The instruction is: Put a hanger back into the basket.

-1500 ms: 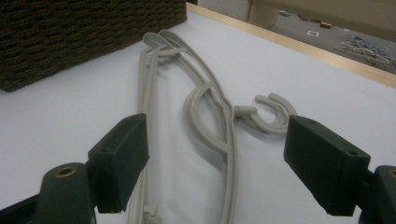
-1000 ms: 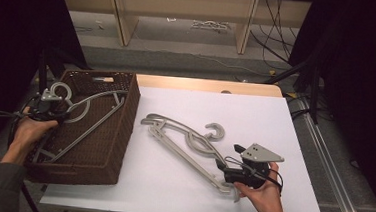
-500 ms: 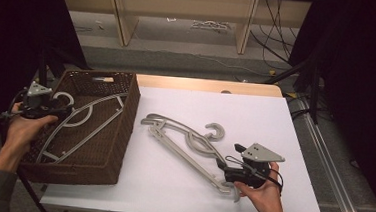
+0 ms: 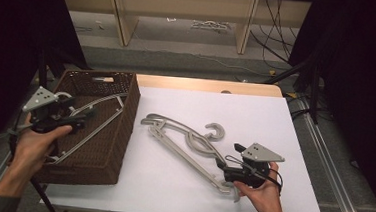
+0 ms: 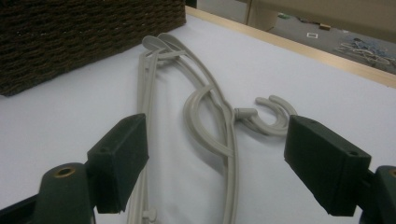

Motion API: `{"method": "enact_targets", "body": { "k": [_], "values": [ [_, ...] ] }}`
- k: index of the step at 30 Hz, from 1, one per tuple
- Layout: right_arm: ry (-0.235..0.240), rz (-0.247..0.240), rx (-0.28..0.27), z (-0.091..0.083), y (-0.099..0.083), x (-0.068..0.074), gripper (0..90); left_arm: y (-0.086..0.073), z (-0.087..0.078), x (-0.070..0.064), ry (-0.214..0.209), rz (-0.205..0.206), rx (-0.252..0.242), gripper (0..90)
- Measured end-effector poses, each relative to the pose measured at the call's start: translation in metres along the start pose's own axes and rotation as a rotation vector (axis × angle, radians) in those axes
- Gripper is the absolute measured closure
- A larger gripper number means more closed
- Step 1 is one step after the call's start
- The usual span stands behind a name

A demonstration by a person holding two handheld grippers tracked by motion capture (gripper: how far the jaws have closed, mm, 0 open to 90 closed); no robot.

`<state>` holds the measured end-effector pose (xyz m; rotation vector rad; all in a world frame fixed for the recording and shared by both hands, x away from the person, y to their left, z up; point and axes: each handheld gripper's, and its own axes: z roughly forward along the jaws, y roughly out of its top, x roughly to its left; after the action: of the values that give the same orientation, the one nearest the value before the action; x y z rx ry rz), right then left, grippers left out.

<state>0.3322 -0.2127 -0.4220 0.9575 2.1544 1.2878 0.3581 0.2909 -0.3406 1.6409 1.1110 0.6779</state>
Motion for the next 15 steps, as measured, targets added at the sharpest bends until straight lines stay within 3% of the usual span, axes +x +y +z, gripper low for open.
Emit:
{"method": "enact_targets", "body": {
  "k": [5, 9, 12, 15],
  "values": [
    [0.011, 0.007, 0.010, 0.001, -0.001, 0.001, 22.8, -0.011, 0.000, -0.041, -0.149, -0.044, -0.092, 19.2],
    [0.008, 0.004, 0.005, 0.001, -0.001, 0.000, 22.7, -0.016, 0.004, -0.053, -0.174, -0.016, -0.093, 18.9],
    [0.008, 0.012, -0.002, 0.000, 0.000, -0.001, 22.8, -0.021, 0.005, -0.063, -0.224, -0.037, -0.123, 18.5],
    [0.011, 0.006, -0.013, 0.001, -0.001, -0.003, 22.8, -0.030, 0.006, -0.078, -0.265, -0.023, -0.142, 18.0]
  ]
}}
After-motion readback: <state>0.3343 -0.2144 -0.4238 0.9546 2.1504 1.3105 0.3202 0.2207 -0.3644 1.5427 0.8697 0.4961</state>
